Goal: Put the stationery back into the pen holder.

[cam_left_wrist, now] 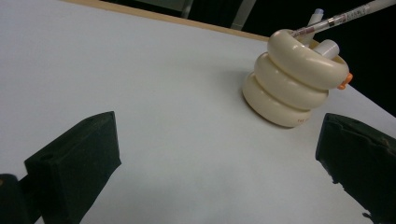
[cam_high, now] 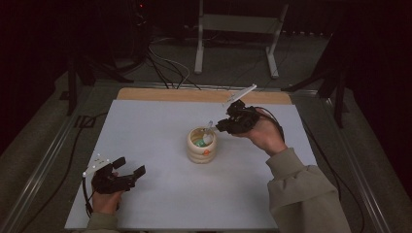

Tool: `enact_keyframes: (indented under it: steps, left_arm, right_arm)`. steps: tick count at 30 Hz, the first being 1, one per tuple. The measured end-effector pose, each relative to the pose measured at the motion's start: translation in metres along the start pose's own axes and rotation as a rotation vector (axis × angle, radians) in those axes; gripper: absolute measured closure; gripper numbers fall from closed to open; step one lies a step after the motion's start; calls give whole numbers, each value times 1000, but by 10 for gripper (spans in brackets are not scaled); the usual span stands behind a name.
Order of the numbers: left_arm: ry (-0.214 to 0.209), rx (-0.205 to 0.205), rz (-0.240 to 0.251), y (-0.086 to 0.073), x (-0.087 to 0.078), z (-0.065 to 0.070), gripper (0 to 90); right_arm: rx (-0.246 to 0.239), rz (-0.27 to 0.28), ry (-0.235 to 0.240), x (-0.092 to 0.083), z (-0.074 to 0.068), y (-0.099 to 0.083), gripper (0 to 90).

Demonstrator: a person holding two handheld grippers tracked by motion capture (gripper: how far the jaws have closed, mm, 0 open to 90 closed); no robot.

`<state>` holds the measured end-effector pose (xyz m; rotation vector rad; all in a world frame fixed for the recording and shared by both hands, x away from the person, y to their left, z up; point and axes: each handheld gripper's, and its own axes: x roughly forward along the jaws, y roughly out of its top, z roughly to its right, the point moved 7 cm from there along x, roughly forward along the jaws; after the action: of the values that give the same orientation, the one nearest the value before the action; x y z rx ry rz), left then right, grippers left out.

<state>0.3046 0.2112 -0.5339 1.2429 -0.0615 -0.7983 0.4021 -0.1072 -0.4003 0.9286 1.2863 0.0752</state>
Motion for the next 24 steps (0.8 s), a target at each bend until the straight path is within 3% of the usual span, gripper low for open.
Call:
enact_keyframes:
  steps: [24]
  left_arm:
    - [-2, -3, 5, 1, -1, -1, 3]
  right_arm:
    - [-6, -38, 6, 11, -4, 7, 802]
